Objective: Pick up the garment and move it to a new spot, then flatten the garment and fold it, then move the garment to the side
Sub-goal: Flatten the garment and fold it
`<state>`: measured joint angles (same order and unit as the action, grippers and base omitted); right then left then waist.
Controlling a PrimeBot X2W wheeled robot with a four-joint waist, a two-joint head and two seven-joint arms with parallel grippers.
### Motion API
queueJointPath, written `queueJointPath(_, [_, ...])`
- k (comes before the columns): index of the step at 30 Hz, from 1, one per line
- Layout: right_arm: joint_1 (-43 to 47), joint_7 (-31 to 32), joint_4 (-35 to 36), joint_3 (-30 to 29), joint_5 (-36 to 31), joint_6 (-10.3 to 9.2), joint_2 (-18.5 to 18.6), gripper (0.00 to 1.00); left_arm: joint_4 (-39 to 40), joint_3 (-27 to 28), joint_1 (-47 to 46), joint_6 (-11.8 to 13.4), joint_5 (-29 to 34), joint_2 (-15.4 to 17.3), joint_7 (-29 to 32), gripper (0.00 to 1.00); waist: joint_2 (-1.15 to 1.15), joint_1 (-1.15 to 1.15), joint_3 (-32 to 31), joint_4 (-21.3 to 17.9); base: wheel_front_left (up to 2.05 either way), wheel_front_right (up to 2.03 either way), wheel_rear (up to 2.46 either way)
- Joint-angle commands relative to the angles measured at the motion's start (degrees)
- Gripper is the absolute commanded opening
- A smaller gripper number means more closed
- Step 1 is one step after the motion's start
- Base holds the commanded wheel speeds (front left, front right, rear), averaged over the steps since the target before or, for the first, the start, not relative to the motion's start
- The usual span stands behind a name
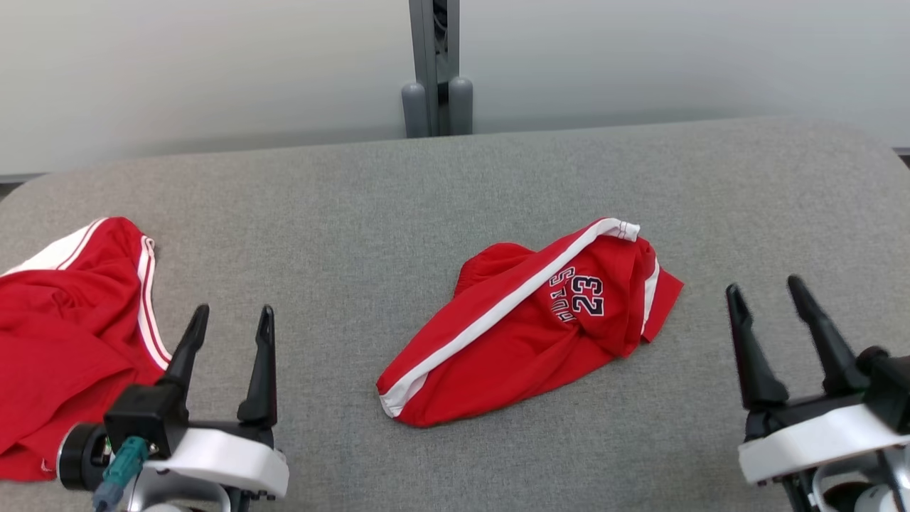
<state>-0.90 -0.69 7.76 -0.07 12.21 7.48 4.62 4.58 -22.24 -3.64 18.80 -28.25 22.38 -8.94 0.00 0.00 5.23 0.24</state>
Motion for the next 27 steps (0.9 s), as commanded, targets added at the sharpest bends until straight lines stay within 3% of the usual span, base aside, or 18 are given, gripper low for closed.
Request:
queueJointPath(1, [1.0, 0.1, -0.6, -0.1, -0.7, 0.03, 0.0, 1.0, 0.1, -0.1, 0.9, 0.5, -0.1, 0.1, 0.1, 1.0, 0.0, 0.0, -1.0, 0.0, 0.0, 0.0, 0.0])
queueJointPath(27, [2.8, 0.3, -2.0, -1.1, -1.8, 0.03, -1.6, 1.0, 0.7, -0.9, 3.0, 2.1, -0.6, 0.5, 1.0, 1.0, 0.0, 0.0, -3.1, 0.5, 0.0, 0.0, 0.0])
